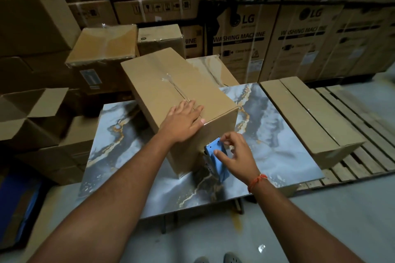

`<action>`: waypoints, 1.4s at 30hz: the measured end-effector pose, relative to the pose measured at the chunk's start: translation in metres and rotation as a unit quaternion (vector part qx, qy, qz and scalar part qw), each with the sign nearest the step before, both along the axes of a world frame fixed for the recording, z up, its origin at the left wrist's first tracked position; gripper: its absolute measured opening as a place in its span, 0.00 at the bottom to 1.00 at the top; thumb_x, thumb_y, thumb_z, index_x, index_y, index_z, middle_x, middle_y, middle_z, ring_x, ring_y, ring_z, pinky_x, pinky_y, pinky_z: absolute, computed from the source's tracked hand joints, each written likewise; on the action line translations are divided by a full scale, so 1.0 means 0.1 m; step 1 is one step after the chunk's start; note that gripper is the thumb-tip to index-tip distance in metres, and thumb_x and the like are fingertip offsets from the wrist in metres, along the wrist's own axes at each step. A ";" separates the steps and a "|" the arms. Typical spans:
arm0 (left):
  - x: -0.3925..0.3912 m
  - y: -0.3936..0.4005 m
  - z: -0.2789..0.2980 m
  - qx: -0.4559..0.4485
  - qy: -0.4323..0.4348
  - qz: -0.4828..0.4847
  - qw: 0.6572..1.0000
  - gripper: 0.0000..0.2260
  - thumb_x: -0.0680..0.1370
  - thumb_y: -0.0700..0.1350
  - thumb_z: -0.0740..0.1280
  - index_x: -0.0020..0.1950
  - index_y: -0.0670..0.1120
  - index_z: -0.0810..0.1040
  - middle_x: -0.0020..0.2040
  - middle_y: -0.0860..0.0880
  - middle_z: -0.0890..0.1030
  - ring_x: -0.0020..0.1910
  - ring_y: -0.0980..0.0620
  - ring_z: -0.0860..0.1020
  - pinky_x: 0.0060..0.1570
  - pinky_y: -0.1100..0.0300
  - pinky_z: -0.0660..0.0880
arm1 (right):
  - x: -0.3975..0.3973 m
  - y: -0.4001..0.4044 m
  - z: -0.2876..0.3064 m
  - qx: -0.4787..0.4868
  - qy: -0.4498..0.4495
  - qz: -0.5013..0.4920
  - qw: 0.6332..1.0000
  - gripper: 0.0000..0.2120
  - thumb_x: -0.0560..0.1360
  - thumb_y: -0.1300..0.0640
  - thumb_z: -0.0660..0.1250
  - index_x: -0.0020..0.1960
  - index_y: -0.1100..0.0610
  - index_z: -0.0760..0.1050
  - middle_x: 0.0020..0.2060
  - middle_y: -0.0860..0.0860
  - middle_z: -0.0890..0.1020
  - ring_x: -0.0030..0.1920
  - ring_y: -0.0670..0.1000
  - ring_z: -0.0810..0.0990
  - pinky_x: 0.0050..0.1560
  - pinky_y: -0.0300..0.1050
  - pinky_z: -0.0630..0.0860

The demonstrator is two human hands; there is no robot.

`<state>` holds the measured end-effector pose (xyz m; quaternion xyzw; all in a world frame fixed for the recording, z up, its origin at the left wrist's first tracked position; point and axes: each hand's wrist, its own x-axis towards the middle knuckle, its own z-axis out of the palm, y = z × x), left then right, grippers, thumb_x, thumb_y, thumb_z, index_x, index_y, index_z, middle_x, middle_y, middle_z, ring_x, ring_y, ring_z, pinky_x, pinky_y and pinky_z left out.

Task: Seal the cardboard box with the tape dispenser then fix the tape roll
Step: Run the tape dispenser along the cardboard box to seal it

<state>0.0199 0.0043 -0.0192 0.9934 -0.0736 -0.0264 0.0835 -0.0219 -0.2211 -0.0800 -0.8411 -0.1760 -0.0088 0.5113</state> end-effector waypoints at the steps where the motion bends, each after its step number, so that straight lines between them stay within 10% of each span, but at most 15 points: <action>1: 0.01 0.00 0.01 0.003 0.002 0.001 1.000 0.28 0.85 0.62 0.49 0.84 0.57 0.52 0.86 0.49 0.49 0.85 0.45 0.47 0.80 0.44 0.45 | 0.00 -0.01 -0.01 0.009 0.016 0.003 1.000 0.13 0.73 0.55 0.74 0.53 0.51 0.73 0.53 0.50 0.77 0.55 0.42 0.77 0.53 0.32 0.72; 20: 0.04 -0.03 0.02 -0.011 0.027 0.036 0.999 0.26 0.86 0.59 0.50 0.84 0.58 0.52 0.86 0.50 0.48 0.85 0.49 0.47 0.80 0.46 0.46 | -0.10 -0.27 -0.55 0.018 0.103 0.089 0.991 0.31 0.68 0.54 0.78 0.60 0.49 0.60 0.55 0.54 0.76 0.55 0.53 0.80 0.50 0.44 0.80; 26: 0.06 -0.08 0.05 -0.011 0.044 0.061 0.997 0.27 0.87 0.56 0.49 0.85 0.51 0.50 0.86 0.48 0.46 0.85 0.50 0.46 0.81 0.49 0.46 | -0.15 -0.15 -0.67 0.042 0.126 0.039 0.990 0.50 0.61 0.52 0.83 0.72 0.45 0.53 0.50 0.54 0.82 0.51 0.52 0.84 0.54 0.52 0.82; 34: 0.13 -0.09 0.04 0.000 0.057 0.066 0.996 0.28 0.86 0.59 0.49 0.85 0.53 0.49 0.86 0.50 0.47 0.85 0.45 0.48 0.80 0.44 0.47 | -0.51 -0.02 -0.49 0.087 0.040 -0.012 0.995 0.40 0.64 0.57 0.77 0.67 0.39 0.60 0.48 0.49 0.82 0.40 0.53 0.82 0.40 0.46 0.79; 42: 0.14 -0.07 0.02 0.004 0.054 0.064 0.997 0.29 0.86 0.60 0.49 0.85 0.53 0.48 0.86 0.50 0.46 0.85 0.49 0.47 0.80 0.47 0.46 | -0.59 -0.16 -0.31 0.181 0.019 0.046 0.982 0.20 0.69 0.66 0.76 0.58 0.58 0.76 0.55 0.48 0.80 0.59 0.48 0.80 0.61 0.50 0.78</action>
